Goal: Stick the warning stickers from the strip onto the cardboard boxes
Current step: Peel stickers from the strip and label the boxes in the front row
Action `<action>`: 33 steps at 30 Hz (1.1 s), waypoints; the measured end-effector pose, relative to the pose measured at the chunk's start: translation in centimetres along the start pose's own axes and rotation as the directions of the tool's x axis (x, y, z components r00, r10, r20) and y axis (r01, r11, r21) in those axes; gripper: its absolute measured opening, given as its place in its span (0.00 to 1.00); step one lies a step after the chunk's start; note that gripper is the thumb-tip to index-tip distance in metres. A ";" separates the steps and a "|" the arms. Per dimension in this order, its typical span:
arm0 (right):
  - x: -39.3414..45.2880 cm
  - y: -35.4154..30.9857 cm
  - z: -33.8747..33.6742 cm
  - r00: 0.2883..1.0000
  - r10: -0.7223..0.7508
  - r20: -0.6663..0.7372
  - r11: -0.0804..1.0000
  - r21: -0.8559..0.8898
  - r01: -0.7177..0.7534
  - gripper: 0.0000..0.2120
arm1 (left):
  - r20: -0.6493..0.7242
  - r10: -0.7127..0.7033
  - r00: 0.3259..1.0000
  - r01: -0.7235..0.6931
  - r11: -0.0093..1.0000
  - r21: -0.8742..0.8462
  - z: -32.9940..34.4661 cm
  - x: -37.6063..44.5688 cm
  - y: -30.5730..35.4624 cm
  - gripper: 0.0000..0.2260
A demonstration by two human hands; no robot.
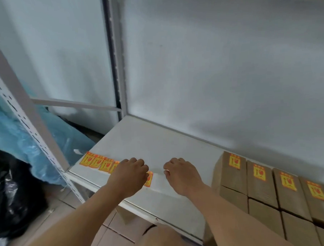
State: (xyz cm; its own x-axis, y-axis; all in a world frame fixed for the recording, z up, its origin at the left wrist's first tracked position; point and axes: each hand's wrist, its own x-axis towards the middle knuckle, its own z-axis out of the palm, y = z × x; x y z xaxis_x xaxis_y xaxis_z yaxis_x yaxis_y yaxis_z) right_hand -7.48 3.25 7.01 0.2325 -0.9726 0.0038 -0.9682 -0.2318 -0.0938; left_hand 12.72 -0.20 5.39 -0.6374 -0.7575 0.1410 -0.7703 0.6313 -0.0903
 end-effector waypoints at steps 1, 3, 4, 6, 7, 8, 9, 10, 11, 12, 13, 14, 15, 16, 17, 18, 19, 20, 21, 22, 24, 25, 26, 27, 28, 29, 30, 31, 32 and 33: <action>0.6 -0.6 0.6 1.000 0.006 0.024 1.000 0.012 -0.006 0.14 | 0.023 -0.021 1.000 0.021 1.000 -0.009 0.6 -0.3 -0.7 0.08; 1.7 -1.6 1.9 0.996 0.034 0.079 0.997 0.061 -0.039 0.13 | 0.068 -0.062 0.996 0.063 0.998 -0.021 1.9 -0.8 -1.9 0.10; 2.2 -2.1 2.5 0.993 0.054 0.105 0.993 0.094 -0.064 0.13 | 0.093 -0.075 0.993 0.078 0.997 -0.029 2.4 -0.9 -2.3 0.12; 3.1 -2.7 3.8 0.984 0.099 0.148 0.980 0.157 -0.122 0.14 | 0.135 -0.090 0.987 0.097 0.994 -0.042 3.1 -1.2 -2.6 0.16; 3.4 -2.9 4.4 0.979 0.120 0.167 0.972 0.179 -0.150 0.14 | 0.151 -0.093 0.984 0.102 0.993 -0.053 3.4 -1.2 -2.6 0.16; 3.7 -3.0 5.0 0.972 0.142 0.189 0.964 0.194 -0.179 0.14 | 0.167 -0.098 0.981 0.110 0.992 -0.065 3.9 -1.2 -2.7 0.15; 4.0 -3.0 5.5 0.964 0.166 0.208 0.956 0.205 -0.209 0.14 | 0.184 -0.101 0.978 0.117 0.990 -0.082 4.2 -1.1 -2.7 0.15; 4.2 -3.0 5.9 0.957 0.188 0.222 0.949 0.211 -0.235 0.14 | 0.198 -0.103 0.975 0.123 0.988 -0.093 4.5 -1.1 -2.6 0.16; 4.5 -3.0 6.3 0.951 0.206 0.230 0.944 0.208 -0.255 0.15 | 0.212 -0.106 0.972 0.129 0.987 -0.099 4.8 -1.0 -2.6 0.16; 4.7 -3.0 6.6 0.947 0.220 0.234 0.941 0.203 -0.269 0.14 | 0.221 -0.108 0.969 0.134 0.985 -0.106 5.2 -0.9 -2.5 0.16; 4.9 -3.0 6.8 0.944 0.231 0.235 0.940 0.195 -0.279 0.14 | 0.230 -0.111 0.967 0.139 0.984 -0.112 5.5 -0.8 -2.5 0.16; 5.0 -3.1 7.0 0.943 0.240 0.229 0.941 0.185 -0.285 0.14 | 0.240 -0.110 0.965 0.142 0.983 -0.120 5.8 -0.7 -2.4 0.16; 5.1 -3.1 7.1 0.944 0.249 0.218 0.941 0.175 -0.289 0.13 | 0.247 -0.107 0.963 0.141 0.982 -0.125 6.1 -0.7 -2.4 0.16; 5.2 -3.2 7.2 0.944 0.258 0.204 0.941 0.168 -0.294 0.13 | 0.247 -0.101 0.964 0.136 0.982 -0.128 6.3 -0.6 -2.3 0.16; 5.2 -3.3 7.3 0.945 0.268 0.189 0.940 0.165 -0.299 0.12 | 0.248 -0.096 0.964 0.131 0.983 -0.130 6.5 -0.5 -2.1 0.16; 5.2 -3.4 7.4 0.945 0.276 0.175 0.938 0.165 -0.305 0.12 | 0.249 -0.094 0.964 0.129 0.983 -0.127 6.7 -0.6 -2.0 0.16; 5.2 -3.5 7.4 0.946 0.281 0.161 0.937 0.165 -0.307 0.11 | 0.249 -0.098 0.963 0.131 0.984 -0.121 6.8 -0.6 -1.9 0.16; 5.2 -3.5 7.5 0.947 0.284 0.151 0.937 0.165 -0.307 0.11 | 0.251 -0.103 0.962 0.135 0.984 -0.114 7.0 -0.7 -1.8 0.16; 5.2 -3.6 7.6 0.947 0.288 0.144 0.936 0.167 -0.310 0.11 | 0.250 -0.111 0.962 0.142 0.984 -0.109 7.1 -0.8 -1.7 0.16; 5.3 -3.6 7.6 0.945 0.296 0.139 0.932 0.174 -0.317 0.11 | 0.249 -0.120 0.961 0.150 0.983 -0.106 7.2 -0.8 -1.7 0.17; 5.4 -3.8 7.7 0.939 0.318 0.129 0.923 0.186 -0.338 0.10 | 0.254 -0.142 0.957 0.176 0.977 -0.117 7.4 -0.8 -1.6 0.19; 5.5 -3.9 7.7 0.937 0.327 0.124 0.920 0.186 -0.345 0.10 | 0.261 -0.153 0.953 0.191 0.973 -0.130 7.4 -0.6 -1.7 0.19; 5.5 -3.9 7.8 0.937 0.329 0.119 0.920 0.183 -0.346 0.10 | 0.270 -0.162 0.949 0.205 0.969 -0.141 7.5 -0.5 -1.7 0.20; 5.4 -4.0 7.8 0.938 0.326 0.114 0.922 0.181 -0.342 0.10 | 0.280 -0.170 0.945 0.219 0.964 -0.152 7.6 -0.3 -1.8 0.21; 5.4 -4.0 7.9 0.940 0.322 0.111 0.924 0.181 -0.337 0.10 | 0.291 -0.176 0.940 0.230 0.959 -0.164 7.7 -0.2 -1.9 0.22; 5.3 -4.0 7.8 0.942 0.317 0.108 0.926 0.181 -0.332 0.10 | 0.301 -0.181 0.936 0.241 0.954 -0.177 7.7 -0.1 -1.9 0.23; 5.2 -4.0 7.8 0.945 0.311 0.104 0.928 0.181 -0.325 0.10 | 0.309 -0.182 0.933 0.247 0.951 -0.185 7.7 0.1 -1.9 0.23; 5.1 -4.0 7.7 0.948 0.302 0.097 0.932 0.178 -0.316 0.10 | 0.313 -0.183 0.932 0.250 0.949 -0.190 7.7 0.2 -1.9 0.23; 5.0 -3.9 7.7 0.951 0.294 0.092 0.936 0.174 -0.306 0.10 | 0.319 -0.183 0.930 0.253 0.948 -0.193 7.6 0.2 -1.8 0.22; 5.0 -3.8 7.6 0.954 0.287 0.090 0.939 0.172 -0.299 0.10 | 0.323 -0.185 0.928 0.257 0.946 -0.197 7.6 0.3 -1.6 0.22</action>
State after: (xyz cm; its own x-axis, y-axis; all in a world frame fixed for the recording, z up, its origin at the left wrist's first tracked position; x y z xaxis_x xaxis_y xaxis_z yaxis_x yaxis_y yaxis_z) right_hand -1.97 -0.59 -0.17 -0.0478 -0.9925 -0.1126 -0.9624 0.0760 -0.2606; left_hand 13.64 -2.73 -1.89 -0.4561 -0.8735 -0.1704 -0.8884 0.4356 0.1448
